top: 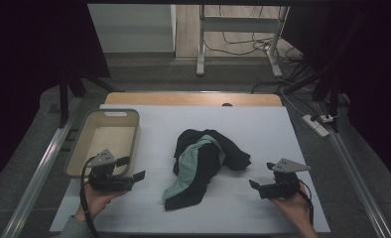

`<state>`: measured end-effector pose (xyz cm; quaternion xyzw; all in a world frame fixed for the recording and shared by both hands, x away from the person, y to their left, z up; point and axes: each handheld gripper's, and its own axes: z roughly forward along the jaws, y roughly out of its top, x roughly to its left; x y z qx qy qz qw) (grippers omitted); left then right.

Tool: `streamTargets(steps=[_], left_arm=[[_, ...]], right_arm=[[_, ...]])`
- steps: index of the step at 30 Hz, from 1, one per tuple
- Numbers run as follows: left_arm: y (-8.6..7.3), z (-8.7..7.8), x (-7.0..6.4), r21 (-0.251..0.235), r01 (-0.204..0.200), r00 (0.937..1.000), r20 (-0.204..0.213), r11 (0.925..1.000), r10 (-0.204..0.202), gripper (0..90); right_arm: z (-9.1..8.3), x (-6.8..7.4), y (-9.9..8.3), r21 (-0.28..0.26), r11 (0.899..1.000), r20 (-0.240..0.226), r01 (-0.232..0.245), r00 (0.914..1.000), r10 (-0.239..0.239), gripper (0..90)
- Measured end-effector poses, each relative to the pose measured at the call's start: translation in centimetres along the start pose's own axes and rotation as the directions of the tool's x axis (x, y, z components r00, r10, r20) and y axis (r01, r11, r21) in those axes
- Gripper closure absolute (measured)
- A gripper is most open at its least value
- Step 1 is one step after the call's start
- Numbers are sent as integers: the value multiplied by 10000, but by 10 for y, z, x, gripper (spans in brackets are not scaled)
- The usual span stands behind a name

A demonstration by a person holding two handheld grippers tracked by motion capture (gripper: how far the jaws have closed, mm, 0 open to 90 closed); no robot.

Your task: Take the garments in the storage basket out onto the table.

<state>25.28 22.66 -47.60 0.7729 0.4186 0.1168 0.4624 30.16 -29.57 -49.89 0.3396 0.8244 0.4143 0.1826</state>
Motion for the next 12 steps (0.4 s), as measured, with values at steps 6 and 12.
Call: streamTargets(steps=[6,12], left_arm=[[1,1,-3,81,-145,9999,-51,9999,146,154],[2,3,-4,151,-151,9999,10,9998,151,153]], right_arm=[[-1,0,0,-43,10000,-7,22,10000,-22,58],[-3,0,1,-205,9997,-235,-144,9996,139,60]])
